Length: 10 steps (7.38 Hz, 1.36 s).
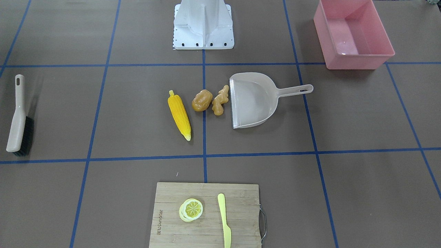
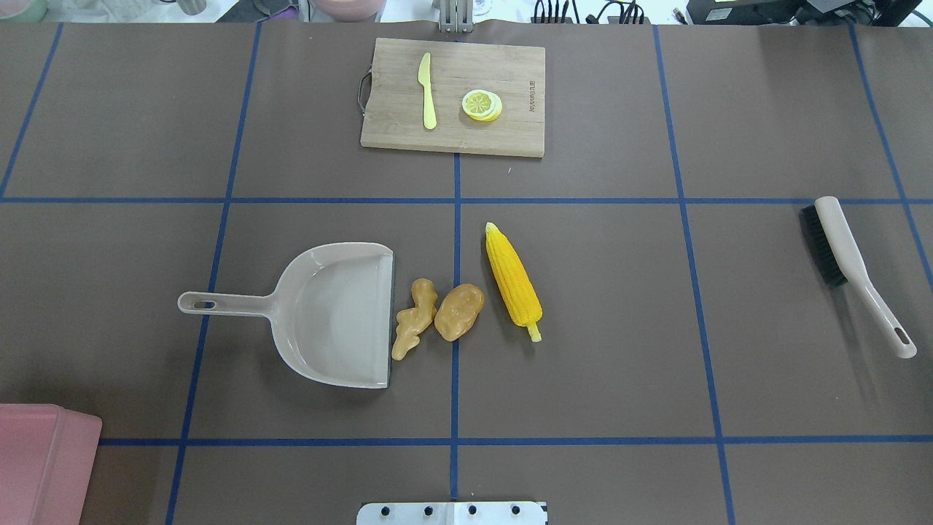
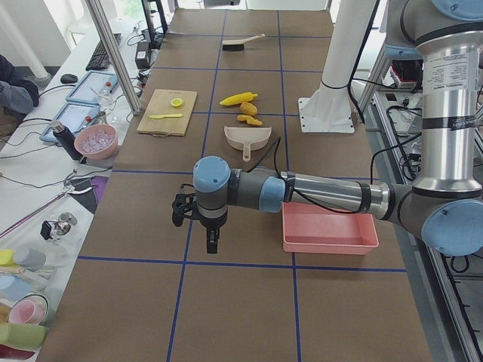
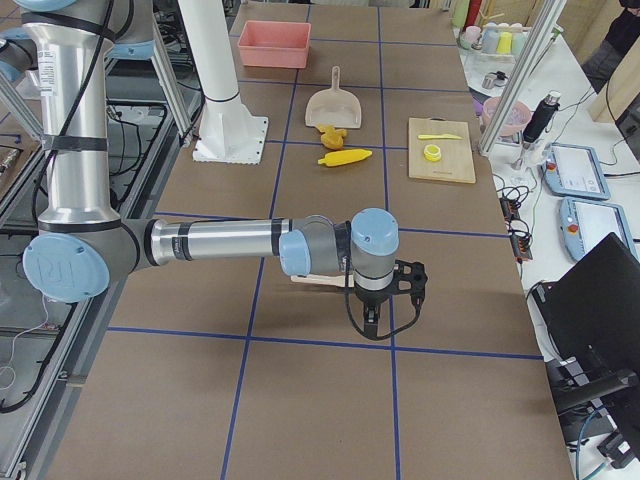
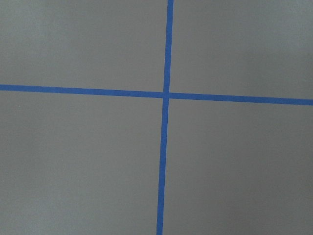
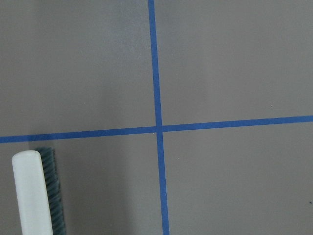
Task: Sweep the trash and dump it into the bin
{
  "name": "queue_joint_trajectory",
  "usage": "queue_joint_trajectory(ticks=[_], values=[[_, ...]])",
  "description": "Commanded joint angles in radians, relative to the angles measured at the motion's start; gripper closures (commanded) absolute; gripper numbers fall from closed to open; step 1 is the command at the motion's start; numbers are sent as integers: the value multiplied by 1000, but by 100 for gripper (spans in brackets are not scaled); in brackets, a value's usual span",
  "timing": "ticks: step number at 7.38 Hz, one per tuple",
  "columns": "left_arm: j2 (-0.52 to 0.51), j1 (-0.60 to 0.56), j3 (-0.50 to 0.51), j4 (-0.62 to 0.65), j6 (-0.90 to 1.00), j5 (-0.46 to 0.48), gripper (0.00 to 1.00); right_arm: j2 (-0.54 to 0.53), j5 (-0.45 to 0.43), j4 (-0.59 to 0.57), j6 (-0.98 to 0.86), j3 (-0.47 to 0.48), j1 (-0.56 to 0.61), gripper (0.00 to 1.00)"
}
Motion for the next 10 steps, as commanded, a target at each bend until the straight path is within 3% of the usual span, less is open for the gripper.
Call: queue_joint_trajectory(ticks=[1, 3, 4, 5, 10], values=[[-17, 4, -7, -19, 0, 0, 2, -1, 0, 0, -6, -6, 0, 0], [-25, 56, -7, -163, 0, 0, 2, -1, 24, 3, -7, 8, 0, 0], [-31, 152, -19, -218, -3, 39, 2, 0, 32, 1, -6, 11, 0, 0], [-30, 249, -47, -231, 0, 117, 2, 2, 40, 1, 0, 3, -2, 0], [-21, 366, -194, -228, -6, 107, 2, -15, 66, -12, 8, 43, -2, 0]])
